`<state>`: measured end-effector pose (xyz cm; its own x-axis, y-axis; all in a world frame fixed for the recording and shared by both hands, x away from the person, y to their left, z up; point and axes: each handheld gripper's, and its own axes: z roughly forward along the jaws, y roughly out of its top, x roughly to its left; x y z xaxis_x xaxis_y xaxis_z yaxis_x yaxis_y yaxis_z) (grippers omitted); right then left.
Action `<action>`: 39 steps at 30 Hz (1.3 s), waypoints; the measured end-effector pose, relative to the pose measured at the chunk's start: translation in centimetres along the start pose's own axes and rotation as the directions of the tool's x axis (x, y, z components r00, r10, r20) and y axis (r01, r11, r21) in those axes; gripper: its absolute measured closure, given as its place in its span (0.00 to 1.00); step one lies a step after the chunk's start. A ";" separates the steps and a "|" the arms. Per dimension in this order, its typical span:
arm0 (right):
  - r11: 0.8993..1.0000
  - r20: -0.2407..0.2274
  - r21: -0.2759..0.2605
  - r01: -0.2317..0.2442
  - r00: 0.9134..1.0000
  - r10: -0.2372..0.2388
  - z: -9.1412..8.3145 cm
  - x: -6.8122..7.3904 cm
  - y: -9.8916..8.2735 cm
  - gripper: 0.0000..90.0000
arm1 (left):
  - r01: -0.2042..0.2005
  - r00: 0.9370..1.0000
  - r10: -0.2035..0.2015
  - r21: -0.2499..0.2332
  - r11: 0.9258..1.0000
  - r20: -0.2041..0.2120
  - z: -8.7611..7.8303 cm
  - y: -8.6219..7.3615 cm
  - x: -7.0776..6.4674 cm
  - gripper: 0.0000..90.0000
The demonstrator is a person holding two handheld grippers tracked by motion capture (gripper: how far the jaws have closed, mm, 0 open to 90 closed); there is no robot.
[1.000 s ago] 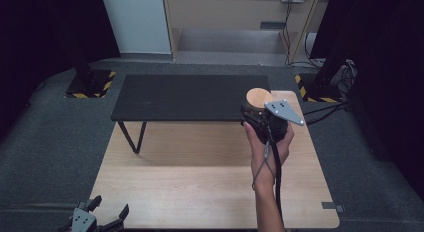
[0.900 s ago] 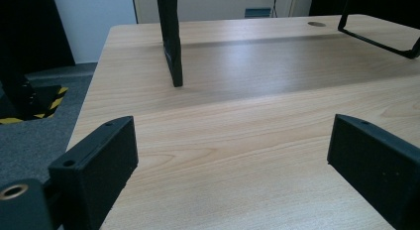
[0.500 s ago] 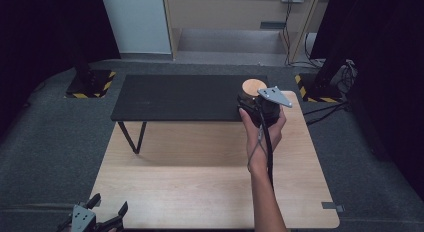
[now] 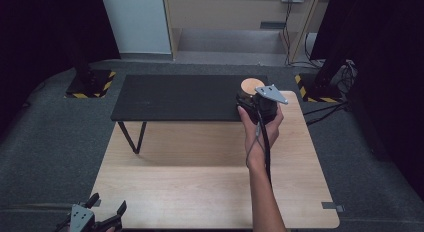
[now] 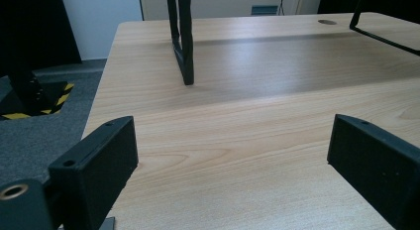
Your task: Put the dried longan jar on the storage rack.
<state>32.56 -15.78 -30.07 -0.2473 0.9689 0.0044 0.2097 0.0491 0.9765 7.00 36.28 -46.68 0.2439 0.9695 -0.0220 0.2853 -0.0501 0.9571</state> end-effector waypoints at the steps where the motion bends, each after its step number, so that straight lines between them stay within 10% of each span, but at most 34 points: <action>1: 1.000 0.002 0.000 0.006 1.000 -0.006 0.1 0.1 0.0 0.29 | -0.001 1.000 0.001 0.000 1.000 0.001 0.0 0.0 0.0 0.04; 13: 1.000 -0.005 -0.006 0.009 1.000 -0.009 0.3 -0.2 -0.1 0.28 | 0.000 1.000 0.000 0.000 1.000 0.002 0.0 0.0 0.0 0.04; 20: 0.999 0.020 -0.029 0.017 1.000 -0.016 0.5 0.1 -0.6 0.04 | 0.001 1.000 -0.001 0.001 1.000 0.004 -0.1 0.0 0.1 0.04; 39: 0.999 0.034 -0.046 0.022 0.999 -0.020 -0.1 0.3 -0.8 0.03 | 0.000 1.000 0.000 -0.006 1.000 0.004 -0.2 0.1 0.1 0.04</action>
<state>32.20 -15.51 -30.80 -0.2193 0.9754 -0.0224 0.1606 0.0588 0.9853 6.92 36.43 -46.52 0.2476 0.9686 -0.0230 0.2801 -0.0488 0.9587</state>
